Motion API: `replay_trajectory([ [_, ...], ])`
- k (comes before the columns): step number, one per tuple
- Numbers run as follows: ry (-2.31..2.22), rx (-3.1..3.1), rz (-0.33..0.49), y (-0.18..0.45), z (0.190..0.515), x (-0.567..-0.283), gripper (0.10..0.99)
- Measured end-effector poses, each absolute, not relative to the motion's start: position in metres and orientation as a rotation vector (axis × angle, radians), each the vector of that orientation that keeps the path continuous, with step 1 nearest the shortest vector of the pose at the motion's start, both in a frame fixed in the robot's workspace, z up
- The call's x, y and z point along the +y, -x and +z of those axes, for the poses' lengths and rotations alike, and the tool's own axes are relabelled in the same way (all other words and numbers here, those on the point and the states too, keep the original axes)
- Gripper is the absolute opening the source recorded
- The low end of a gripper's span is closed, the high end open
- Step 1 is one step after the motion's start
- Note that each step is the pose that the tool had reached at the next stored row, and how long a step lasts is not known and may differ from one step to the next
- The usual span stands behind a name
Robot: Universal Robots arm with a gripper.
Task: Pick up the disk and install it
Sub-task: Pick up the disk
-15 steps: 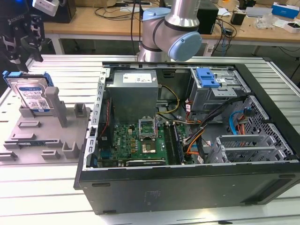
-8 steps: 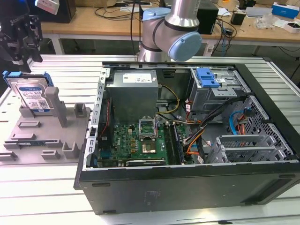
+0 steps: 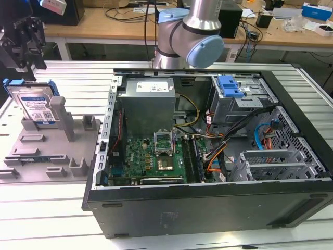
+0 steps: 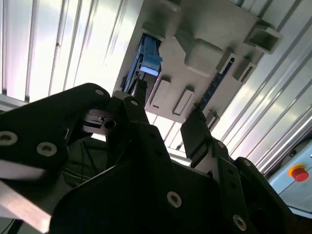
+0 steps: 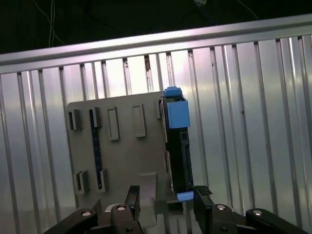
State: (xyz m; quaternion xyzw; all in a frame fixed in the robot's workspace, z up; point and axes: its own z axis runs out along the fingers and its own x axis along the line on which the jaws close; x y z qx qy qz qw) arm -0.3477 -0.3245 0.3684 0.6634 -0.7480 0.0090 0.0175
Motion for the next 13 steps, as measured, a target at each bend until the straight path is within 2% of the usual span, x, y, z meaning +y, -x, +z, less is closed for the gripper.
replay_trajectory([
  [4, -2.067, -2.317, 0.030, 0.348, 0.368, -0.304, 0.561],
  [8, -2.145, -2.246, 0.032, 0.350, 0.366, -0.301, 0.561],
  [13, -2.145, -2.246, 0.033, 0.382, 0.361, -0.301, 0.561],
])
